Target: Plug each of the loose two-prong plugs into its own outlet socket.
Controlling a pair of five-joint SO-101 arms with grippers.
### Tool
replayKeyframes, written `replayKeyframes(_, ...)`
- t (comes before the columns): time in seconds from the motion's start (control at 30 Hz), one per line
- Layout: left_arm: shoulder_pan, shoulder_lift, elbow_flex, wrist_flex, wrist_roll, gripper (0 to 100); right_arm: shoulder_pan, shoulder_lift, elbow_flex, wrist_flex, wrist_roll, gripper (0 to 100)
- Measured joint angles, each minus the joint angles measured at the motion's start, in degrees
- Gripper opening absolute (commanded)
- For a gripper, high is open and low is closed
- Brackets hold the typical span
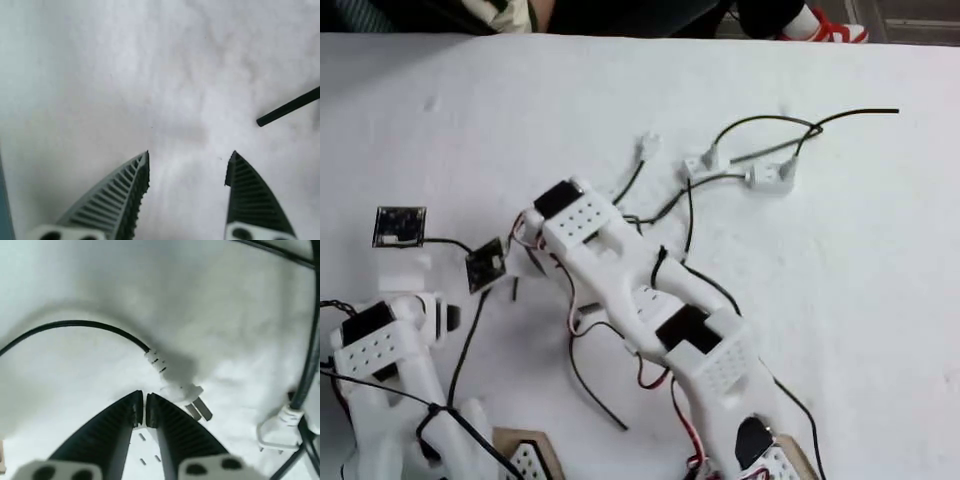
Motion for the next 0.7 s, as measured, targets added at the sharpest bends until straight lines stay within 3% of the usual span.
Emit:
replayKeyframes(0.13, 0.09, 0.00, -0.09, 0.00, 0.00, 25, 0.00, 0.26, -0.53, 0.44, 0.00, 25.2)
replayKeyframes(0.7, 0.00, 0.00, 0.44, -0.62, 0.00, 25, -0.09, 6.15, -2.99, -2.20, 0.09, 22.4)
